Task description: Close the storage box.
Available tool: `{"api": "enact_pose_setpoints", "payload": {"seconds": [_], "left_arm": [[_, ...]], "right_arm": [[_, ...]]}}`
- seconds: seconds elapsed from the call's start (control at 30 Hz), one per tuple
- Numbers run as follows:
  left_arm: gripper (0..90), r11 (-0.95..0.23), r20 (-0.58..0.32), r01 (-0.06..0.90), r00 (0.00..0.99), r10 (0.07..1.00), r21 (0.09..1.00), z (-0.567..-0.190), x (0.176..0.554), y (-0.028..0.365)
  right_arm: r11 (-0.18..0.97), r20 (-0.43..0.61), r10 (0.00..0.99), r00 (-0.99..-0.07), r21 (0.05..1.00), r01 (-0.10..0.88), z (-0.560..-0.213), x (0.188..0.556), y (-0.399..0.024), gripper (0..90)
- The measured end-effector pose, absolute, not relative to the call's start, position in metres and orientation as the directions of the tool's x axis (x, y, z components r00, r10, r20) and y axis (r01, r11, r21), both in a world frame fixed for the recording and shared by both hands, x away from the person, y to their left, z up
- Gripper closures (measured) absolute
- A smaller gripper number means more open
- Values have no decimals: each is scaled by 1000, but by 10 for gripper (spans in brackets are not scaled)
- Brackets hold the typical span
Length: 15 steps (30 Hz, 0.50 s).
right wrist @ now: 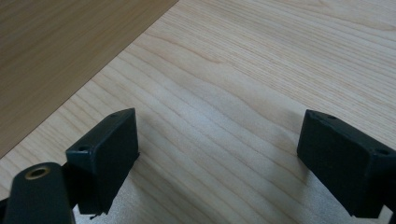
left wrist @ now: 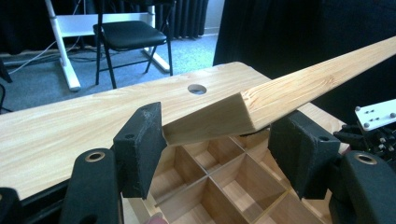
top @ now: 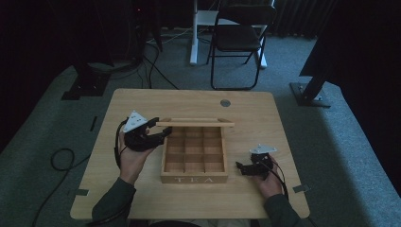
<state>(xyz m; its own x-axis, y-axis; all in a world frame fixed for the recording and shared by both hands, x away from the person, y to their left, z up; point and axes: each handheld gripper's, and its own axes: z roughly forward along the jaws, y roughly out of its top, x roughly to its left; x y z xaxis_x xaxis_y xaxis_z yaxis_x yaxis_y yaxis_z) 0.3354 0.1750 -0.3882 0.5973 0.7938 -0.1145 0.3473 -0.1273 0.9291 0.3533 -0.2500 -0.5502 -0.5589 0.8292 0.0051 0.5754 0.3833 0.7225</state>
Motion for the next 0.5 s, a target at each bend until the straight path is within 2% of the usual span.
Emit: {"api": "enact_pose_setpoints", "payload": {"seconds": [0.5], "left_arm": [[352,-149,-116,370,607,786,917,-397,325,176]], "right_arm": [[384,4,829,-559,724,573,-550,353,-250,122]]}}
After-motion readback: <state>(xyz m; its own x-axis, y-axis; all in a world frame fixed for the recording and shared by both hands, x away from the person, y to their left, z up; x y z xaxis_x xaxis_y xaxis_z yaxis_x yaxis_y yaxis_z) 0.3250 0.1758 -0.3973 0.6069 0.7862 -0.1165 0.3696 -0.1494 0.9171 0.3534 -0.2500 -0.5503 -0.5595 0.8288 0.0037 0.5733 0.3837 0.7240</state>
